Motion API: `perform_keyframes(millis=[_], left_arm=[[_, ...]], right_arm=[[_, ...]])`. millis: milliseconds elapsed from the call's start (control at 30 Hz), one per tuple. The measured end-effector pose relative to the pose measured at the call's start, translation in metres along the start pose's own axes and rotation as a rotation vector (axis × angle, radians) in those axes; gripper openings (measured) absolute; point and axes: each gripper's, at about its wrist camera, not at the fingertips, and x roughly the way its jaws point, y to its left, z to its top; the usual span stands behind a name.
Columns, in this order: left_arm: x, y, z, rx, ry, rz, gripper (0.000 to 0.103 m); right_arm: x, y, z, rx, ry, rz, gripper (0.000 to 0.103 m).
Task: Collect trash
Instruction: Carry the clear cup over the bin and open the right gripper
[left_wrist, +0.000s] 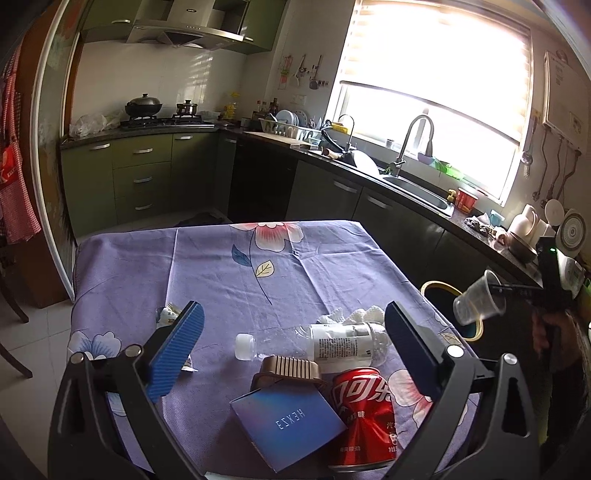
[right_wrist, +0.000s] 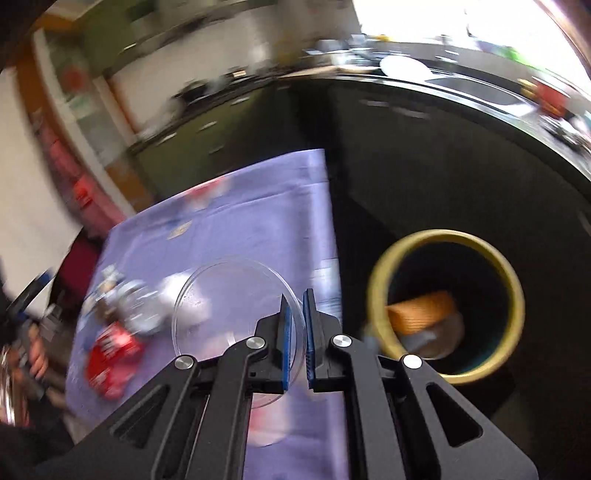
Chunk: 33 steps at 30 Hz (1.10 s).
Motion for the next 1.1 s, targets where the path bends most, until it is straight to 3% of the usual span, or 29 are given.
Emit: perform_keyframes(millis=[167,300,367,433,733,1100], left_arm=[[0.002,-0.006,-0.001,0.012,0.023,0.021,0.094],[0.002,-0.006,0.0,0.017,0.042,0.037,0.094],[0.004,-0.005,0.0,0.011,0.059,0.028,0.094],[0.006,-0.003,0.0,0.002,0.076,0.022,0.094],[0.016,0.004,-0.002,-0.032,0.137,-0.022,0.094],[0.0,0.01,-0.016,-0.006,0.183,0.032,0.094]], right_arm=[[0.042,-0.086,0.008,0.162,0.05,-0.162,0.007],[0.069,-0.123,0.007,0.243,0.074,-0.203,0.008],[0.079,-0.133,0.006,0.279,0.078,-0.221,0.018],[0.081,-0.138,0.005,0.3,0.068,-0.224,0.036],[0.075,-0.124,-0.004,0.256,0.055,-0.21,0.037],[0.073,-0.112,-0.001,0.208,0.056,-0.179,0.039]])
